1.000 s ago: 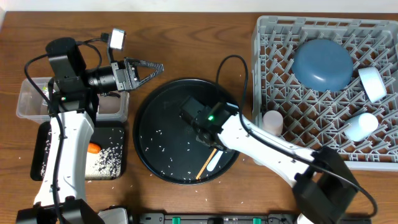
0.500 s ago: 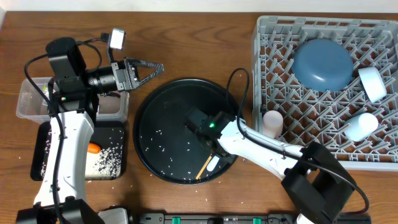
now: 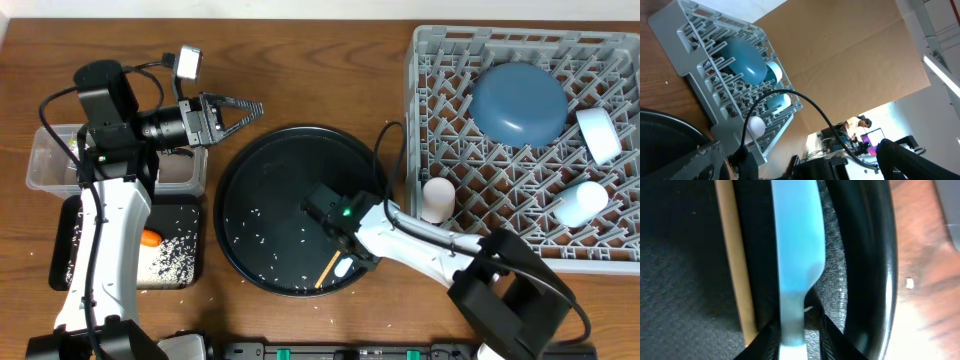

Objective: Sort waste into correct bins and load items into the dishwasher rack
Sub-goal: 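Close right gripper on the white knife and lift it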

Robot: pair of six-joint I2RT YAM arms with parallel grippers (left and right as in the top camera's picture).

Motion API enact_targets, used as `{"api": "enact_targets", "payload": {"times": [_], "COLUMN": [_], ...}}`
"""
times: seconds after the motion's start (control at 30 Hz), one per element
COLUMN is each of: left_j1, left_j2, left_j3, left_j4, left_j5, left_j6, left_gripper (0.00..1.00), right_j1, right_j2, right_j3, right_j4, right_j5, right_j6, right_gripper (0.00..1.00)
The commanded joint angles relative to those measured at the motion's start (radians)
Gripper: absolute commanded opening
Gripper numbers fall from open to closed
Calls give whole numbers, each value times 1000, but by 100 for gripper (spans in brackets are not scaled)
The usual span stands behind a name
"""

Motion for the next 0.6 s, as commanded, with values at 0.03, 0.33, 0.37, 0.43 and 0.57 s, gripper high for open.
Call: {"api": "enact_targets", "payload": {"times": [0.03,0.33,0.37,0.43,0.57], "left_j1": [3,3,3,3,3], "left_j2": [2,2,2,2,2], "left_j3": [2,2,2,2,2], "left_j4": [1,1,1,1,1], "left_j5": [10,10,10,10,10], "left_j6": [17,17,17,17,17], "left_gripper": [98,98,98,98,98], "right_j1": [5,4,4,4,4], "right_j2": [14,12,12,7,-10], "right_j3": [-72,-77,-73,-60,-16], "right_j4": [95,54,36,11,-38], "right_j5": [-1,80,91,113,140], "right_j6": [26,-58,-61,-92,-131], "right_gripper": [21,1,1,1,1]}}
